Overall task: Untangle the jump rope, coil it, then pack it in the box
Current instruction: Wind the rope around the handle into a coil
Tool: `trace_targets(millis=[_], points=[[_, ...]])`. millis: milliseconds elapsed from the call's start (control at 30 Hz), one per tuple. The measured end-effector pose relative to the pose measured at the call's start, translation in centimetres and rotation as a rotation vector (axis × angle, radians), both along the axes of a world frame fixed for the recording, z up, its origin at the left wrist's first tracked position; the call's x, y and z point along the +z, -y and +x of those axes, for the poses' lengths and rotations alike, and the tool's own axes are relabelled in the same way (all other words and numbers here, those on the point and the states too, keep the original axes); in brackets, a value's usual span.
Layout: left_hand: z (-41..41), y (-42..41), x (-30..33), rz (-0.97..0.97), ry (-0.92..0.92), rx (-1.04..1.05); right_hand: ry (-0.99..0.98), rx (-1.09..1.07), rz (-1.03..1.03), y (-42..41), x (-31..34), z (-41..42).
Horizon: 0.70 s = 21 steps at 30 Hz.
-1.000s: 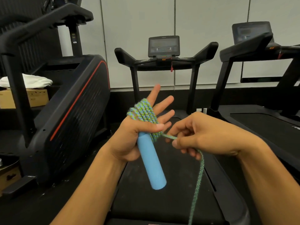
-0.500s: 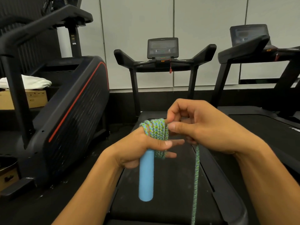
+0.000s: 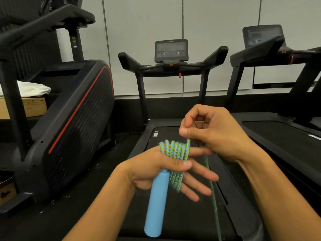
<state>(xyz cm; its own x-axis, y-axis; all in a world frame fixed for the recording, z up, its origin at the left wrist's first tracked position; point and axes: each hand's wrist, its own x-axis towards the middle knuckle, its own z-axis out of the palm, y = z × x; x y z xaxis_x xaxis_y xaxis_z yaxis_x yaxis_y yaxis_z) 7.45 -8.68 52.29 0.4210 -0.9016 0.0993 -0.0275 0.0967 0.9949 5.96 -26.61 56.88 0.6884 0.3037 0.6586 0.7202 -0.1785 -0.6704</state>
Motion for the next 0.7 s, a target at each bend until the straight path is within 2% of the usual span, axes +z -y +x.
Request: trace_targets(millis=[267, 400, 500, 600, 700], points=[[0.5, -0.4, 0.0, -0.073, 0.098, -0.075, -0.253, 0.232, 0.258, 0.6, -1.1, 1.1], [0.1, -0.2, 0.3, -0.131, 0.062, -0.153, -0.341, 0.365, 0.372, -0.1, -1.9, 1.7], [-0.1, 0.1, 0.4, -0.280, 0.016, -0.178, -0.402, 0.406, 0.313, -0.7, -2.3, 2.1], [0.3, 0.2, 0.3, -0.421, 0.045, -0.152, -0.307, 0.402, 0.144, -0.6, -2.1, 2.1], [0.7, 0.2, 0.4, -0.558, 0.074, -0.072, -0.396, 0.366, 0.247, -1.3, -2.2, 1.7]])
